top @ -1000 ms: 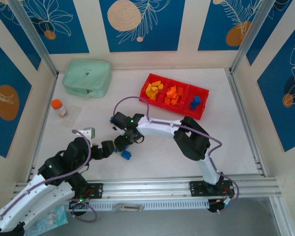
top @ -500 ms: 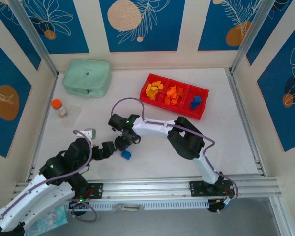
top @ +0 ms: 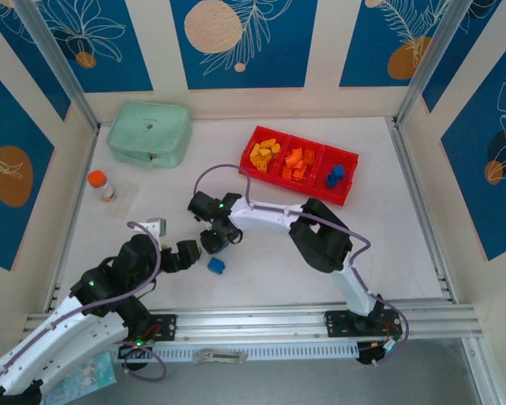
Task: Sort the legos into containers by color
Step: Pick up the lego from the center of the table, then place the lego in the container.
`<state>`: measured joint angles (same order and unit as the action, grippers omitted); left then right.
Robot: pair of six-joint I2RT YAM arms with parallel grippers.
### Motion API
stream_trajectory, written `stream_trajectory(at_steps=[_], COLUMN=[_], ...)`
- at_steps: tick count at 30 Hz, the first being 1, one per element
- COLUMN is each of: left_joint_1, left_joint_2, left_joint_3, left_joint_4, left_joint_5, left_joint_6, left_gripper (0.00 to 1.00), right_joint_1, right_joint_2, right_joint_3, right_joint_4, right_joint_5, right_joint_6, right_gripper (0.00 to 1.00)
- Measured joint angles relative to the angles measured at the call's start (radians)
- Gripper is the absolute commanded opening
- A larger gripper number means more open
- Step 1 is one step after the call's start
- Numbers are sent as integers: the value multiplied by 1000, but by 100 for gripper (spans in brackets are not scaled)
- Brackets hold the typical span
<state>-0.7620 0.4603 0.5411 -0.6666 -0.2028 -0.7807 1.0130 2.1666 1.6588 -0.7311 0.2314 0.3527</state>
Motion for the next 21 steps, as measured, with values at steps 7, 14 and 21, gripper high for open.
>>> stream_trajectory(at_steps=[7,14,21], left_joint_1=[0,0,0], left_joint_2=[94,243,399], left_joint_3=[10,43,54], left_joint_4=[63,170,324], left_joint_5=[35,92,151], left_joint_6=[4,18,23], left_gripper=[99,99,99], right_joint_1=[-56,-183,-412], right_joint_2=[-159,-353,-465], right_joint_3=[-85,-188,-265], right_joint_4=[-27,-42,-40], right_joint_5=[2,19,76], right_joint_6=[58,117,154], right_gripper=[46,44,43])
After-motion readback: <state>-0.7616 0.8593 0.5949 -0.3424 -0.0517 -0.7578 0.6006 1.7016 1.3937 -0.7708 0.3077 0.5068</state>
